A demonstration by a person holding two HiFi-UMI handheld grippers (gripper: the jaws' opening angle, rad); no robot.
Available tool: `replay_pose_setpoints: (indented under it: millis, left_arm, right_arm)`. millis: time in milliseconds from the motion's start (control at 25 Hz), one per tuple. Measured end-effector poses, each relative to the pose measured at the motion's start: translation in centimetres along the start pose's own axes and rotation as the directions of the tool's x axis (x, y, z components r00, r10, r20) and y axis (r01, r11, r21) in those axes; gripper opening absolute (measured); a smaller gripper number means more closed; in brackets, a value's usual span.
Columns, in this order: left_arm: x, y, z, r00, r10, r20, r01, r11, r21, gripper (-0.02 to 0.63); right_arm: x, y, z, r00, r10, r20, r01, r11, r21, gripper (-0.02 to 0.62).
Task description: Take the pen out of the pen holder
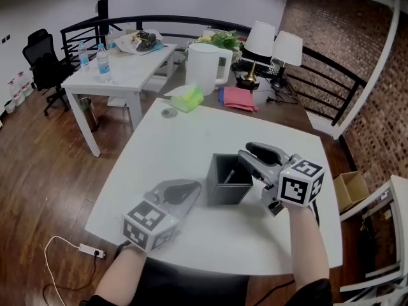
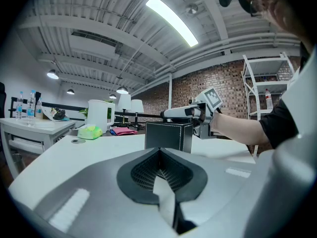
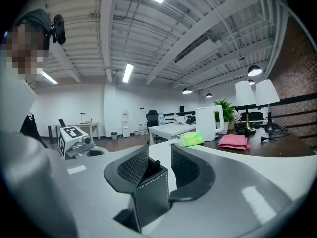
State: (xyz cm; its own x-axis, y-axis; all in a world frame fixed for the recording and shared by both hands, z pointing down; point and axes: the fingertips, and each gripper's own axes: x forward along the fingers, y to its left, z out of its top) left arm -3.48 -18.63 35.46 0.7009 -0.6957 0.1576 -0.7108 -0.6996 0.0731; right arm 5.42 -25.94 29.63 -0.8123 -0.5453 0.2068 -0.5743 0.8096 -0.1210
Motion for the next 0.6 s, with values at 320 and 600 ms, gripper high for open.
replay_pose_setpoints:
  millis: [320,600]
  left_arm:
    - [0.0,0.0,0.0,1.000,0.000,-0.001,0.000,1.000,0.002,0.002]
    - [0.0,0.1,0.0,1.000,0.001,0.002,-0.001,1.000,0.002,0.002]
  right_arm:
    - [0.5,1.0,-1.0,0.996,-0.023,-0.086,0.011,0.989,-0.145,0.089]
    - [0.0,4.2,0.1,0.995,0.078,-0.054,-0.085,0.986,-0.144,0.067]
